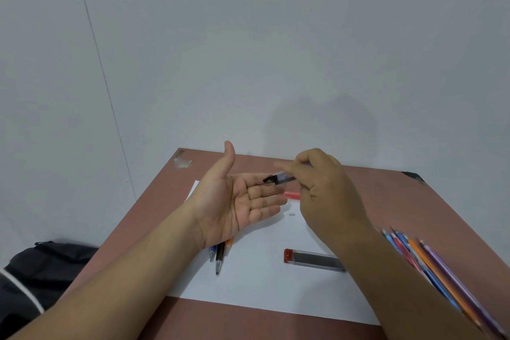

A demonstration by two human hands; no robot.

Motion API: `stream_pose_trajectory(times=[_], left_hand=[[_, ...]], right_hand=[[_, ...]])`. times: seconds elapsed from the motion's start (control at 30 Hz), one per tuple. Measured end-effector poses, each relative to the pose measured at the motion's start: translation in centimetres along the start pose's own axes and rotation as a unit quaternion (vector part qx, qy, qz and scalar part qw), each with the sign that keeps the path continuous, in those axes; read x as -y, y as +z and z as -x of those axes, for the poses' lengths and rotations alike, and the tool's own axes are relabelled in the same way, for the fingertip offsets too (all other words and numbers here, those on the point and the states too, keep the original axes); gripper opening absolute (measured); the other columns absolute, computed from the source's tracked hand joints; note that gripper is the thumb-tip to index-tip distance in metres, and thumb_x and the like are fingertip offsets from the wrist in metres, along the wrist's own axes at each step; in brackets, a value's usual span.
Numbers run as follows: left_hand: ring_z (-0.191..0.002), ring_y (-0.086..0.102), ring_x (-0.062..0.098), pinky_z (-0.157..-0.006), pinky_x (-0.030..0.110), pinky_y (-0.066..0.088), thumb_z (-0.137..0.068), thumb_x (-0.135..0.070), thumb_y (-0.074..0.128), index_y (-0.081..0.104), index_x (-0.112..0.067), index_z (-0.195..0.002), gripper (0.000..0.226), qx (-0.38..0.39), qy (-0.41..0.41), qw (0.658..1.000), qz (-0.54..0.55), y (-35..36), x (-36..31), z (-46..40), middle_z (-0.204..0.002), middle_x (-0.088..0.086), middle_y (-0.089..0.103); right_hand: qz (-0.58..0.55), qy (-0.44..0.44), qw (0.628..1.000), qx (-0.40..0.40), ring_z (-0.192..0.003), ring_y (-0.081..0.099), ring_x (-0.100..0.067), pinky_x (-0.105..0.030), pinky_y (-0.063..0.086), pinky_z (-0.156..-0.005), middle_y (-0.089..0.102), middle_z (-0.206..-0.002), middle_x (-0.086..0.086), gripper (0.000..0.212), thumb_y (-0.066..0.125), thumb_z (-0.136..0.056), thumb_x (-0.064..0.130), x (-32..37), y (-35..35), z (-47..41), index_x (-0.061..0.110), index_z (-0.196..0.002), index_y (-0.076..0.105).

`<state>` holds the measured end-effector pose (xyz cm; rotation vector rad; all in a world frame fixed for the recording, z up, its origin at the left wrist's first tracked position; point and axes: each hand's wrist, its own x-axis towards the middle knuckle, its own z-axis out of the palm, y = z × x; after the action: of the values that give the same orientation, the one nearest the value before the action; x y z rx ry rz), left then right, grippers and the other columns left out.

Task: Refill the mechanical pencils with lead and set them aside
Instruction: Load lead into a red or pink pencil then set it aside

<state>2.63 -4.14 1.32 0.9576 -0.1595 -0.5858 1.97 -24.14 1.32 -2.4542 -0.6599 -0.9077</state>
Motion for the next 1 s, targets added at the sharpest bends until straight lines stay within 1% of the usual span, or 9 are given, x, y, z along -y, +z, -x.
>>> stream_pose_trajectory(times=[0.23,0.33,0.4,0.5,0.6,0.7,0.77,0.87,1.0], left_hand=[[-0.128,0.057,0.042,-0.114,0.049,0.038,-0.083,-0.087,0.031,0.055,0.006,-0.137,0.109,0.001,-0.001,1.000,-0.003,0.13,0.00,-0.01,-0.137,0.026,0.059],[-0.127,0.058,0.042,-0.114,0.049,0.039,-0.083,-0.086,0.031,0.053,0.006,-0.137,0.109,-0.004,-0.001,1.000,-0.002,0.06,0.01,-0.06,-0.137,0.026,0.058],[-0.128,0.057,0.042,-0.114,0.050,0.039,-0.082,-0.087,0.033,0.054,0.006,-0.137,0.110,-0.004,-0.003,1.000,0.000,0.06,0.04,-0.04,-0.139,0.027,0.056],[-0.127,0.058,0.043,-0.115,0.050,0.038,-0.084,-0.086,0.032,0.055,0.007,-0.136,0.109,-0.005,-0.001,1.000,0.000,0.12,0.03,-0.01,-0.138,0.028,0.058],[-0.126,0.058,0.043,-0.114,0.051,0.039,-0.084,-0.086,0.032,0.055,0.007,-0.135,0.109,-0.007,0.000,1.000,0.001,0.20,0.00,0.00,-0.137,0.028,0.058],[-0.126,0.058,0.043,-0.114,0.050,0.038,-0.084,-0.086,0.031,0.056,0.006,-0.135,0.108,-0.006,0.000,1.000,-0.003,0.20,0.01,0.05,-0.135,0.027,0.060],[-0.128,0.057,0.042,-0.115,0.050,0.037,-0.083,-0.087,0.031,0.057,0.005,-0.135,0.109,-0.001,-0.001,1.000,-0.006,0.17,0.03,0.01,-0.137,0.026,0.059],[-0.128,0.057,0.042,-0.115,0.050,0.038,-0.082,-0.086,0.031,0.054,0.005,-0.137,0.109,-0.001,-0.001,1.000,-0.007,0.13,0.03,-0.05,-0.137,0.026,0.059],[-0.128,0.057,0.042,-0.114,0.049,0.039,-0.082,-0.087,0.031,0.054,0.005,-0.137,0.110,0.002,0.000,1.000,-0.008,0.05,0.05,-0.06,-0.138,0.026,0.058]], right_hand=[[0.006,0.002,1.000,0.011,-0.094,0.054,-0.022,-0.037,0.055,-0.069,0.056,-0.100,0.005,0.073,0.056,-0.085,-0.014,-0.08,0.01,-0.18,0.033,-0.141,0.058],[0.004,-0.005,1.000,0.002,-0.095,0.056,-0.023,-0.038,0.056,-0.069,0.056,-0.100,0.006,0.069,0.057,-0.081,-0.017,0.12,-0.10,-0.07,0.030,-0.131,0.067],[0.000,0.011,1.000,0.005,-0.095,0.053,-0.018,-0.033,0.054,-0.071,0.054,-0.100,0.009,0.076,0.056,-0.087,-0.013,-0.01,-0.19,-0.16,0.037,-0.144,0.053],[-0.001,0.005,1.000,0.004,-0.098,0.056,-0.021,-0.030,0.053,-0.072,0.055,-0.101,0.009,0.066,0.056,-0.086,-0.013,0.37,-0.36,-0.05,0.033,-0.132,0.066],[-0.004,0.012,1.000,0.007,-0.094,0.053,-0.016,-0.027,0.050,-0.071,0.054,-0.099,0.010,0.074,0.054,-0.092,-0.009,0.38,-0.40,-0.21,0.040,-0.148,0.048],[0.003,-0.004,1.000,0.001,-0.096,0.055,-0.020,-0.031,0.054,-0.069,0.055,-0.098,0.008,0.063,0.056,-0.085,-0.015,0.51,-0.36,-0.06,0.029,-0.128,0.069],[0.001,-0.002,1.000,0.000,-0.093,0.053,-0.018,-0.029,0.051,-0.069,0.053,-0.097,0.009,0.068,0.053,-0.087,-0.013,0.29,-0.20,-0.14,0.032,-0.138,0.060],[0.007,-0.008,1.000,0.001,-0.094,0.057,-0.023,-0.031,0.053,-0.067,0.056,-0.098,0.007,0.060,0.055,-0.084,-0.014,0.43,-0.25,-0.10,0.028,-0.125,0.069],[-0.015,0.013,1.000,0.005,-0.096,0.054,-0.018,-0.030,0.052,-0.072,0.055,-0.099,0.010,0.064,0.054,-0.092,-0.008,0.11,-0.31,-0.15,0.034,-0.139,0.059]])
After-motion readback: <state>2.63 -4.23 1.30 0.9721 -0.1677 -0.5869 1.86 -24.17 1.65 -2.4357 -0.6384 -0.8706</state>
